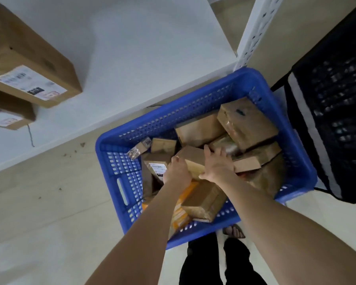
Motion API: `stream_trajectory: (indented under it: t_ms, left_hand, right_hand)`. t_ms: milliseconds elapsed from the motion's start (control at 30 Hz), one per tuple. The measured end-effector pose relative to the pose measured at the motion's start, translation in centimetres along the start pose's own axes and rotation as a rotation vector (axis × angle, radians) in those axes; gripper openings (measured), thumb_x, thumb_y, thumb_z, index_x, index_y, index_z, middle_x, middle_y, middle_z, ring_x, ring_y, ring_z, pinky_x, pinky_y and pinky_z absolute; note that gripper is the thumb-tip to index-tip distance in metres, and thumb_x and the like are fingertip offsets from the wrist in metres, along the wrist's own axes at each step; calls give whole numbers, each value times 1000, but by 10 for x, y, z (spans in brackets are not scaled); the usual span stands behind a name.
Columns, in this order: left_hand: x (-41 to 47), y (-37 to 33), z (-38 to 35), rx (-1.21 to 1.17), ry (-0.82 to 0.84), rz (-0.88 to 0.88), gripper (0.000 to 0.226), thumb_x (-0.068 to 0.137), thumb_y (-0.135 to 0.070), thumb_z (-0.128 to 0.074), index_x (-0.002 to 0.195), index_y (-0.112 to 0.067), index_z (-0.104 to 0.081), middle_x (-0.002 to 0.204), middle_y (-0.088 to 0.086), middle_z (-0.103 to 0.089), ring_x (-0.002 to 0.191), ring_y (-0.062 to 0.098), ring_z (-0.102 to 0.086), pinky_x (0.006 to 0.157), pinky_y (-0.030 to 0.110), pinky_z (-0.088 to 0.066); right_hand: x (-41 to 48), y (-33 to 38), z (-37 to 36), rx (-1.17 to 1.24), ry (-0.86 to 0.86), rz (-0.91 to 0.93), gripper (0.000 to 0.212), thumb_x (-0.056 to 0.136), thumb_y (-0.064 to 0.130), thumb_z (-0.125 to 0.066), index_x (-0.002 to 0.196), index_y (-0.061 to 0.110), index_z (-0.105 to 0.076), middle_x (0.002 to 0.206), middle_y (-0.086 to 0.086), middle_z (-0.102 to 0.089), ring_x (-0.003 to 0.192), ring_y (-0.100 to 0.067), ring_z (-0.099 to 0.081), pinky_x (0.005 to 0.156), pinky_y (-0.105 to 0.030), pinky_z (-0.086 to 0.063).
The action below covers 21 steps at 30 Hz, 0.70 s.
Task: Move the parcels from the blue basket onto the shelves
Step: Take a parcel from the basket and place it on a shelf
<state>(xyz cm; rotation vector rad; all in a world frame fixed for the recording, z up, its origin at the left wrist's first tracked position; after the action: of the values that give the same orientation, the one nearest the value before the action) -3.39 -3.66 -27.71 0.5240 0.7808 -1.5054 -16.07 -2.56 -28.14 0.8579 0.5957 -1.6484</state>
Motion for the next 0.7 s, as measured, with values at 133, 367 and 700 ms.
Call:
stream_trajectory:
  t_ms: [133,367,700]
  left_hand:
    - [29,16,-28,-28,24,31,62,93,-18,-50,148,-11,-22,143,9,-31,127,30,-43,94,43,-47]
    - [35,32,-26,-251,-26,126,43,96,-24,-45,136,-9,-37,134,13,-41,120,34,-49,96,45,-43]
    - [-62,15,110,-1099,-145,318,80,76,-66,-55,133,-10,-42,121,12,-58,103,30,-60,88,48,-53]
  right_hand:
    - [40,6,-26,-53,33,-10,106,80,52,-67,154,20,1,156,-22,-13,143,-41,-15,114,-54,-20]
    - [45,13,-20,21,-69,-13,80,79,38,-69,144,17,-27,142,-15,-32,132,-34,-32,105,-48,-32]
    - [-75,48,84,200,-480,38,88,70,61,-71,135,18,-30,131,-8,-40,121,-29,-40,95,-43,-37]
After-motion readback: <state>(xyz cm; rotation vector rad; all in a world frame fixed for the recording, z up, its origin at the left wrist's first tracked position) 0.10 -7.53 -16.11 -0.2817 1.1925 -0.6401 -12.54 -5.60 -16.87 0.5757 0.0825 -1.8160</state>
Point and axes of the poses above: each hand's wrist, its own x-axis towards the middle knuckle, its own z-axis out of the back of the hand, y = z × x, the point moved 2 cm from there along x, towards the middle knuckle
